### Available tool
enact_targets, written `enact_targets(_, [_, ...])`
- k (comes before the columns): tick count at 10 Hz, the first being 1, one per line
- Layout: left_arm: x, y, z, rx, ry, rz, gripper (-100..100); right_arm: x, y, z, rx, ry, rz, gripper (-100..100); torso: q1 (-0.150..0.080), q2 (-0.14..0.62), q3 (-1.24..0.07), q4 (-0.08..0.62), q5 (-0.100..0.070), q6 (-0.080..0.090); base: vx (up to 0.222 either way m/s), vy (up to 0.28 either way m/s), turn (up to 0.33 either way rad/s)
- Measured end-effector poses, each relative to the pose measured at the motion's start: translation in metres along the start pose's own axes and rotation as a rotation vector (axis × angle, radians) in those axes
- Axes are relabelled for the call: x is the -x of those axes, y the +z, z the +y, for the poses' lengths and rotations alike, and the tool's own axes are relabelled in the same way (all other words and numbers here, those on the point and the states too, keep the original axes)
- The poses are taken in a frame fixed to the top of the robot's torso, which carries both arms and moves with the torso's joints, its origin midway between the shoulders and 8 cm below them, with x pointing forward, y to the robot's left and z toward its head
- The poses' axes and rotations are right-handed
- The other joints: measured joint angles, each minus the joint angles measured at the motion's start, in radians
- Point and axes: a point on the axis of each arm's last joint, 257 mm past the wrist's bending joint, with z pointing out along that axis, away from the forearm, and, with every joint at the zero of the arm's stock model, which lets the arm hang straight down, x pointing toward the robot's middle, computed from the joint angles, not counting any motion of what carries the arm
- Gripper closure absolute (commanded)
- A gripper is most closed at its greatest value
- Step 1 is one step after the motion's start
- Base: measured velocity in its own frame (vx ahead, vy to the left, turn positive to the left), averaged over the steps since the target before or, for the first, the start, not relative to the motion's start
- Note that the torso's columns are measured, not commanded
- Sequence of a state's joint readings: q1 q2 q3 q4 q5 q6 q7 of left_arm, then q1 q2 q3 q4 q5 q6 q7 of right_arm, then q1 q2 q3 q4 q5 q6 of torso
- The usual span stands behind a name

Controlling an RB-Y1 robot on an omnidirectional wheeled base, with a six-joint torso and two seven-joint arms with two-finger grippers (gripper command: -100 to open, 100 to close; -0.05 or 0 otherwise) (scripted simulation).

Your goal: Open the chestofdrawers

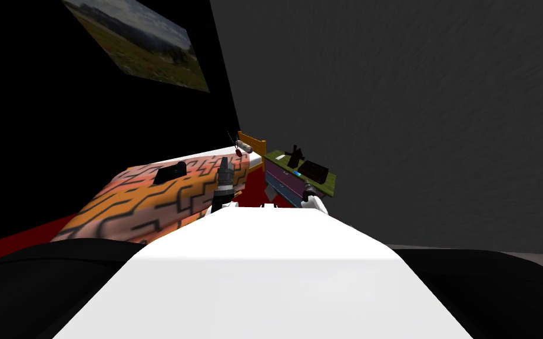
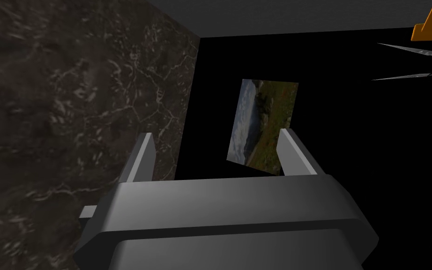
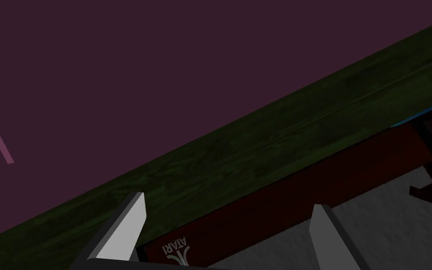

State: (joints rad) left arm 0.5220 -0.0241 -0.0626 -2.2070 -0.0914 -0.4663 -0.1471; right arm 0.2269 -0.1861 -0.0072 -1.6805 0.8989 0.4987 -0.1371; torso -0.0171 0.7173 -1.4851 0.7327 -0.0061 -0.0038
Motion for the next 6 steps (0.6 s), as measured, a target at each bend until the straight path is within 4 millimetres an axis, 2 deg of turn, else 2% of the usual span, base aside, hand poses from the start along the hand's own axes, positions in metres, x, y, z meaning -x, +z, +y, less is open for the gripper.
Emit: enact_targets(6, [0.000,0.000,0.000,0.000,0.000,0.000,0,-0.004,0.004,-0.058,-0.196,-0.177,-0.052,-100,-0.017,-0.016,-0.007,-0.005,-0.008,-0.006,0.052,0.032,0.046])
